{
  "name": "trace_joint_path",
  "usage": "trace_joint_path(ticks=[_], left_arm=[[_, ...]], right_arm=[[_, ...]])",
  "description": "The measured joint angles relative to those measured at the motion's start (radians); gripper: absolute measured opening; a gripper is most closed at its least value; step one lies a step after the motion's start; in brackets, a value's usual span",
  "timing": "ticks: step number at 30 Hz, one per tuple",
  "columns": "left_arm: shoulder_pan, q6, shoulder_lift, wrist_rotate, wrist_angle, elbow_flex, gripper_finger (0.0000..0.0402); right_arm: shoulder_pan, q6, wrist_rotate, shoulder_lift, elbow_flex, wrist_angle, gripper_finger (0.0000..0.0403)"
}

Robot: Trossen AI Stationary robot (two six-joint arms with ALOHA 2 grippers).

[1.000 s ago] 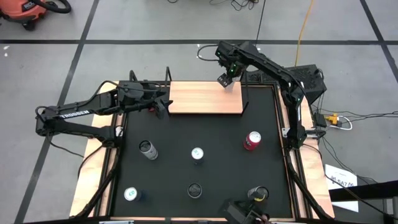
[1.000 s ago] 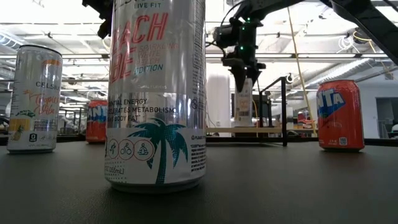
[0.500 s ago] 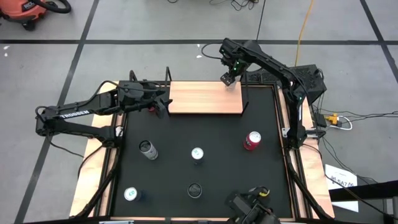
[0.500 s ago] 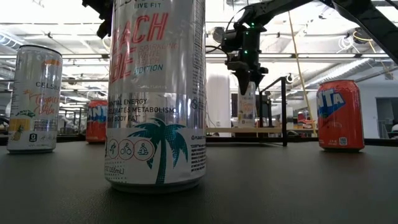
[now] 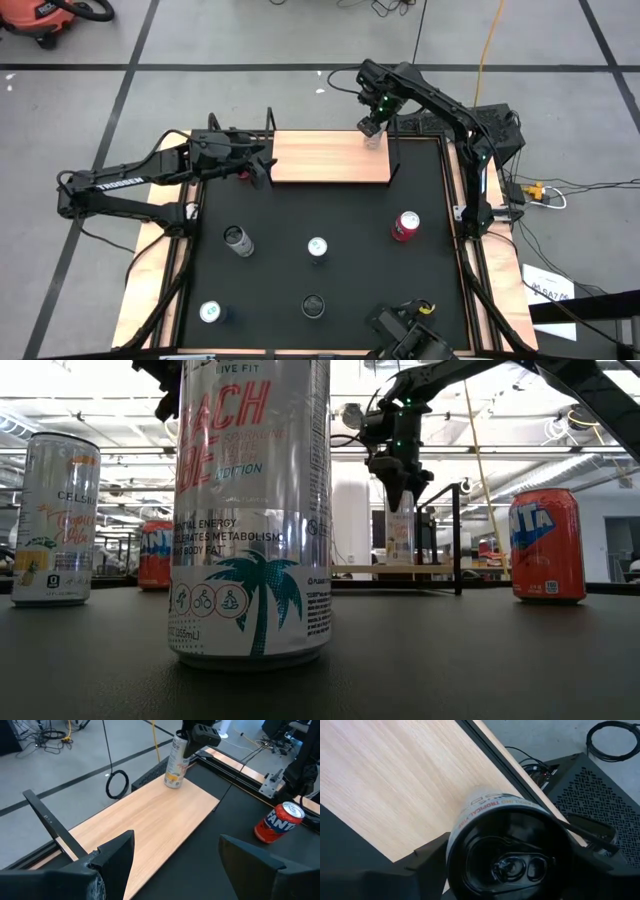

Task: Place canned beverage on shelf
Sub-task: Put the top white-yellow soda can on the shelf, then put the bottom red soda can on the shelf

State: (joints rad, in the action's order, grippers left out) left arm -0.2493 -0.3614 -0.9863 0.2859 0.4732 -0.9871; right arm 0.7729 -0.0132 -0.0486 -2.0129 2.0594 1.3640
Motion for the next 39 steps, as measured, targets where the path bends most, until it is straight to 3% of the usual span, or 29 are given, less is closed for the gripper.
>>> trace_joint_path(ticks=[11, 26, 30, 34, 39], left_arm=[[0.000, -0.025, 0.000, 0.007, -0.001, 0.000, 0.0288], [0.001, -0.024, 0.038, 0.098, 0.001, 0.000, 0.0288], [0.013, -0.024, 0.062, 0.113, 0.098, -0.047, 0.0288], [0.018, -0.025, 0.065, 0.160, 0.240, -0.112, 0.0288], [0.018, -0.026, 0.065, 0.167, 0.252, -0.136, 0.0288]], right_arm=[[0.000, -0.003, 0.002, 0.044, -0.001, -0.005, 0.0350], [-0.022, 0.008, -0.001, 0.316, -0.001, -0.045, 0.0353], [-0.054, 0.004, 0.002, 0.412, -0.001, -0.090, 0.0353], [-0.094, 0.019, 0.086, 0.488, -0.001, -0.134, 0.0352], [-0.162, 0.084, 0.182, 0.553, -0.001, -0.123, 0.0352]])
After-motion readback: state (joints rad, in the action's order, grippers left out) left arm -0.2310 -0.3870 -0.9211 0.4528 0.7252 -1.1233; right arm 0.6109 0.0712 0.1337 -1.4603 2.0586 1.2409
